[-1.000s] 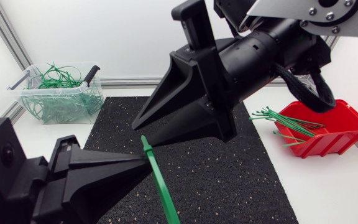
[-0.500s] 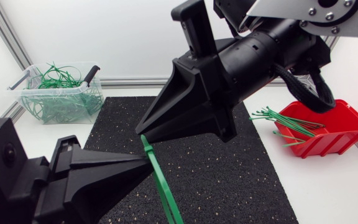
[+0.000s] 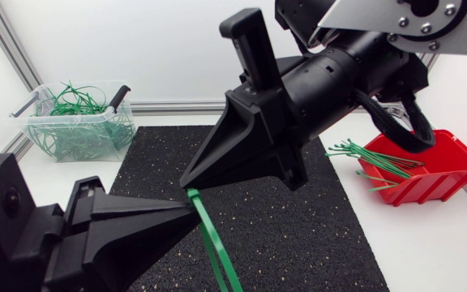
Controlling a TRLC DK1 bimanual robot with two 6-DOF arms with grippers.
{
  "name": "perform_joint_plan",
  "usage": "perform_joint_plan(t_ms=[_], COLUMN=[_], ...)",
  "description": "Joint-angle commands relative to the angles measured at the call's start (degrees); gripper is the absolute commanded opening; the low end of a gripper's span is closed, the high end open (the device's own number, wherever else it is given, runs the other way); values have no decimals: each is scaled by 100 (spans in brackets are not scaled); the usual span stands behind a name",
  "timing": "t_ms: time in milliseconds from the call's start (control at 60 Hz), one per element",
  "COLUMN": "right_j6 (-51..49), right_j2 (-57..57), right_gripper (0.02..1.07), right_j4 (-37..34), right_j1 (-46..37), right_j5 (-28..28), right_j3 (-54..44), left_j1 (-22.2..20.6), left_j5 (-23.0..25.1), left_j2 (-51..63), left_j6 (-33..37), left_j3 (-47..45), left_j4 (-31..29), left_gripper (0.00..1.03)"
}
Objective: Take a green cable tie from the red box, thread the tail through the head to close it, then place it in the transparent bin on the left.
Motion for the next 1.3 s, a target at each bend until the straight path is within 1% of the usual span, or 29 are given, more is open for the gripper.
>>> perform_joint_plan(t_ms=[0,250,383,750,1283], right_j6=[2,72,310,477,486], right_j2=[-87,-78,10,212,168], right_gripper=[8,8,8,8,8], right_j4=[53,141,431,686,747], right_j1=[61,70,35,-53,-106], right_j5=[43,130,245,368,605], right_j3=[-145,-101,-83,75,-66], left_j1=[-32,-41,-85,-146,-146], left_j5=[32,32,23,14,-21], left_j2=[14,23,31,137,93], left_j6=[70,70,61,79,79], left_j3=[198,224,286,637,743], left_j4=[69,60,34,-107,-186], left_gripper=[4,4,4,4,4])
